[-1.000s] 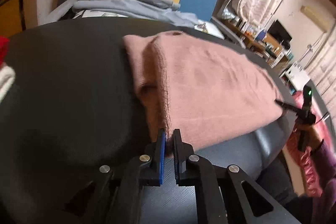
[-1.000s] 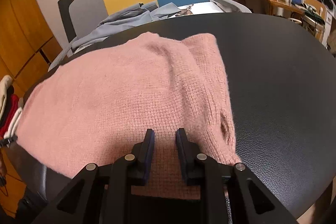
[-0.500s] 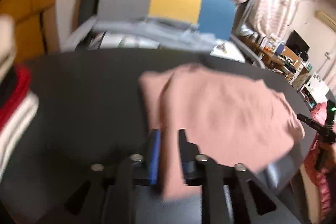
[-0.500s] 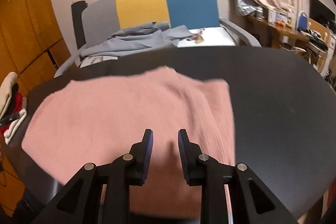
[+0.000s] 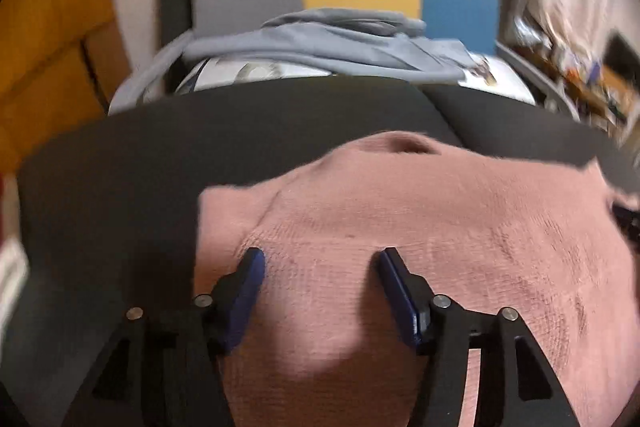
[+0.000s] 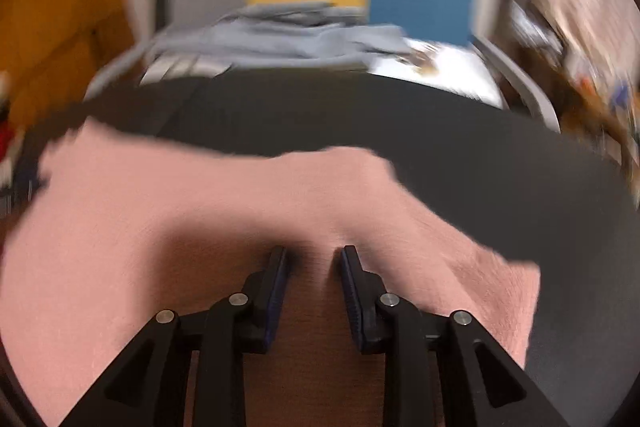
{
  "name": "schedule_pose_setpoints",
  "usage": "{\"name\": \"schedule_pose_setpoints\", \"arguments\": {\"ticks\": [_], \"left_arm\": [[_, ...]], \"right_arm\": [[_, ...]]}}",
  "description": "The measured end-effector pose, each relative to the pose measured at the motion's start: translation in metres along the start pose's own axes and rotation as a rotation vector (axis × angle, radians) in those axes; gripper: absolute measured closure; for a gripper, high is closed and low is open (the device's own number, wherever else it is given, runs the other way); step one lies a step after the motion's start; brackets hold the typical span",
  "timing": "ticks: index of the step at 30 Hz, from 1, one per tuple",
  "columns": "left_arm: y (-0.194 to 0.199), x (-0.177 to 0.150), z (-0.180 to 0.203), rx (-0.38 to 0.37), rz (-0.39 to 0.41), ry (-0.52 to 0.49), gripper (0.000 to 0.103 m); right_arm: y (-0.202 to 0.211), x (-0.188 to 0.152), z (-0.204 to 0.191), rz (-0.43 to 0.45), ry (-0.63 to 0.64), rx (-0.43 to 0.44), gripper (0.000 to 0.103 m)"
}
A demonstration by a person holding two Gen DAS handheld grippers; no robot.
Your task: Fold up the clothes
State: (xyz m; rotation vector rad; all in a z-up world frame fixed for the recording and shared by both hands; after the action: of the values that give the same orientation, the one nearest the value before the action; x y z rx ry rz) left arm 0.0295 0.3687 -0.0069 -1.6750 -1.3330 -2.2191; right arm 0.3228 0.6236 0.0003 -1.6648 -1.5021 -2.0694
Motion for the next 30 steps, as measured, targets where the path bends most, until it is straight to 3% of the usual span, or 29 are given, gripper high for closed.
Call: {"name": "schedule_pose_setpoints", "arguments": {"ticks": [3, 5, 8, 10, 12, 16, 17, 20, 23, 26, 30], "left_arm": [[0.004, -0.003, 0.000, 0.017, 0.033, -0.016, 0.041], [0.004, -0.002, 0.005, 0.029, 0.029, -0.036, 0.040], [0.011, 0.005, 0.007, 0.027, 0.023, -0.050, 0.041], [0.027, 0.009, 0.005, 0.044, 0.059, -0.051, 0.041], [0.037, 0.008, -0.003, 0.055, 0.076, -0.039, 0.039], [0.030, -0.006, -0.022, 0.142, 0.018, -0.050, 0.036], [0.024, -0.012, -0.030, 0.165, -0.002, -0.053, 0.031], [0.024, -0.017, -0.044, 0.164, 0.006, -0.006, 0.020], [0.031, -0.015, -0.048, 0.186, 0.005, -0.022, 0.021], [0.053, -0.014, -0.044, 0.175, 0.040, -0.008, 0.027], [0.089, -0.017, -0.020, 0.036, 0.100, 0.063, 0.027]], "right_arm": [[0.000, -0.001, 0.033, 0.021, -0.165, -0.029, 0.087], [0.000, 0.000, 0.043, 0.022, -0.216, -0.015, 0.087], [0.021, 0.007, 0.042, 0.048, -0.212, -0.012, 0.081], [0.040, 0.013, 0.040, 0.087, -0.207, -0.018, 0.077], [0.052, 0.013, 0.030, 0.093, -0.167, 0.027, 0.077], [0.038, -0.004, 0.031, -0.003, -0.046, -0.040, 0.077], [0.035, -0.011, 0.037, -0.013, -0.043, -0.066, 0.078], [0.032, -0.019, 0.061, 0.041, -0.145, -0.073, 0.081], [0.053, -0.020, 0.075, 0.082, -0.270, -0.065, 0.081], [0.081, -0.021, 0.085, 0.150, -0.362, -0.043, 0.075], [0.111, -0.037, 0.113, 0.149, -0.507, -0.021, 0.063]]}}
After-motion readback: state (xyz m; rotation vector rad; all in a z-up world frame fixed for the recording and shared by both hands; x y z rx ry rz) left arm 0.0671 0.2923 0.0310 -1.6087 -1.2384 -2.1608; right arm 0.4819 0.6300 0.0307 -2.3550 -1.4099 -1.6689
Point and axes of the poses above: each gripper's, at about its wrist camera, not at the fingertips, and y roughly against the way its jaws point, z to its right, x to its top, the point moved 5 cm from there along -y, roughly the way its jaws point, and after that the axes turned 13 degrees about z, right-handed, at the moved point
